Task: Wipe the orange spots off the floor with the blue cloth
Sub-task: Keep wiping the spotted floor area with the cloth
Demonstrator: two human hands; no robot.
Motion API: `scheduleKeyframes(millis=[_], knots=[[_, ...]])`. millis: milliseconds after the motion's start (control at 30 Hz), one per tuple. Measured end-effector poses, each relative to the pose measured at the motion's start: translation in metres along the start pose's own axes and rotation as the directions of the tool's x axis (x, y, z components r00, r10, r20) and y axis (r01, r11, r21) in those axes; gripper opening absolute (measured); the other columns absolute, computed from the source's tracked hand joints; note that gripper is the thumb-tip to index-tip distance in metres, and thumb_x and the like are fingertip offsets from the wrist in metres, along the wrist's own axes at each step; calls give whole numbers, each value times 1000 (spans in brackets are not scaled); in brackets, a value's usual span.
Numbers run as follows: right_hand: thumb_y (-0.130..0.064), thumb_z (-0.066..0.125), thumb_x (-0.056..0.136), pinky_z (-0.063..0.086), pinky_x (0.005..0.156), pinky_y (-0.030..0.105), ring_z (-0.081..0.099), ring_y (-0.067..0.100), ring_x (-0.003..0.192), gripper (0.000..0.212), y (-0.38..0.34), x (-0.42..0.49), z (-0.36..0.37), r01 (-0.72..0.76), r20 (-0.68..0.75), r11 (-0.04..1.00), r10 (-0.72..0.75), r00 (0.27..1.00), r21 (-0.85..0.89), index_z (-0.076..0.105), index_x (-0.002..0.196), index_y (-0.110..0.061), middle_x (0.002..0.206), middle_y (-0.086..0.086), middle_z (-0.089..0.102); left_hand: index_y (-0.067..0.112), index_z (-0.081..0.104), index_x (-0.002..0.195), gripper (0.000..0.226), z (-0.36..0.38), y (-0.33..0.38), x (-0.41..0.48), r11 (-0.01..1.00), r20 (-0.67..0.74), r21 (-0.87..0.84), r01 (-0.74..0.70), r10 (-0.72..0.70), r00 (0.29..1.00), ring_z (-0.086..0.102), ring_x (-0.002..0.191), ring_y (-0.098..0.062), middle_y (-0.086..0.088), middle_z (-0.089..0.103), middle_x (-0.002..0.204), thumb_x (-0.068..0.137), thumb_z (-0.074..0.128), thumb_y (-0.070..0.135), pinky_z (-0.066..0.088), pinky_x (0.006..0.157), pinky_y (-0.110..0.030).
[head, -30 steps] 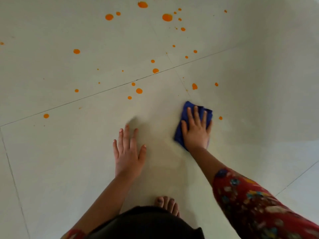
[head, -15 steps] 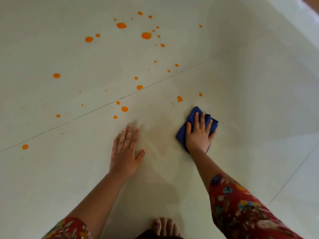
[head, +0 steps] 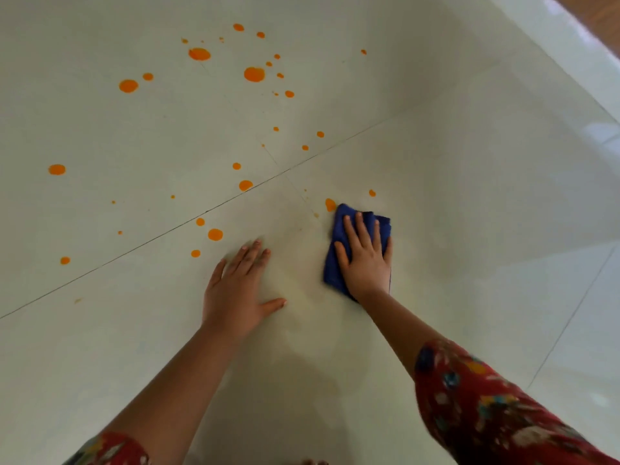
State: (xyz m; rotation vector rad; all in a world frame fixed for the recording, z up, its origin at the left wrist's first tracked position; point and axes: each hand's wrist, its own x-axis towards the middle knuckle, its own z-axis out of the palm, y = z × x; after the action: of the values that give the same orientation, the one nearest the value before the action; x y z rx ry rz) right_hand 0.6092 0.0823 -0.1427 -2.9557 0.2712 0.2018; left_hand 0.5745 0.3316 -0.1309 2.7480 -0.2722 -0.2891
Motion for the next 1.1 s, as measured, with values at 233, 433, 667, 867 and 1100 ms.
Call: scheduleKeyframes(millis=[233,433,667,867,1100], knots=[[-53,28,98,3,119,50,4,20,150,58,65,48,-19,-218,-58,976,218,974,16,18,153,-37,162,-8,13,25,45,140,97,-11,5,8,995,-23,100,13,-10,1000,39,136,-12,5,37,152,58,71,70,16,117,-40],[-51,30,100,2,120,50,5,22,150,58,-13,102,-9,8,-27,1000,-8,1000,-3,17,153,-34,162,-8,12,26,42,142,97,-15,8,8,993,-13,117,3,-1,1000,36,138,-10,6,33,153,61,69,71,14,117,-36],[-56,22,98,5,120,44,6,16,150,56,48,53,-13,37,-21,999,-37,999,-17,16,152,-41,161,-12,13,30,23,150,97,-20,12,8,992,41,127,14,-19,999,18,144,-5,11,15,159,70,59,72,-4,119,-36],[-49,27,99,14,120,47,13,22,149,57,-35,51,2,346,-2,936,-346,938,-65,24,153,-30,161,-5,19,31,10,152,96,-19,15,7,984,80,174,38,-52,995,6,146,-3,13,3,160,75,50,74,-8,119,-38],[-53,17,100,8,121,40,9,20,150,59,2,62,-10,214,-11,972,-216,976,-97,16,154,-30,162,-5,14,27,23,151,92,-7,7,-29,981,-50,137,135,-130,990,17,146,-12,6,21,158,75,52,70,-5,117,-42]])
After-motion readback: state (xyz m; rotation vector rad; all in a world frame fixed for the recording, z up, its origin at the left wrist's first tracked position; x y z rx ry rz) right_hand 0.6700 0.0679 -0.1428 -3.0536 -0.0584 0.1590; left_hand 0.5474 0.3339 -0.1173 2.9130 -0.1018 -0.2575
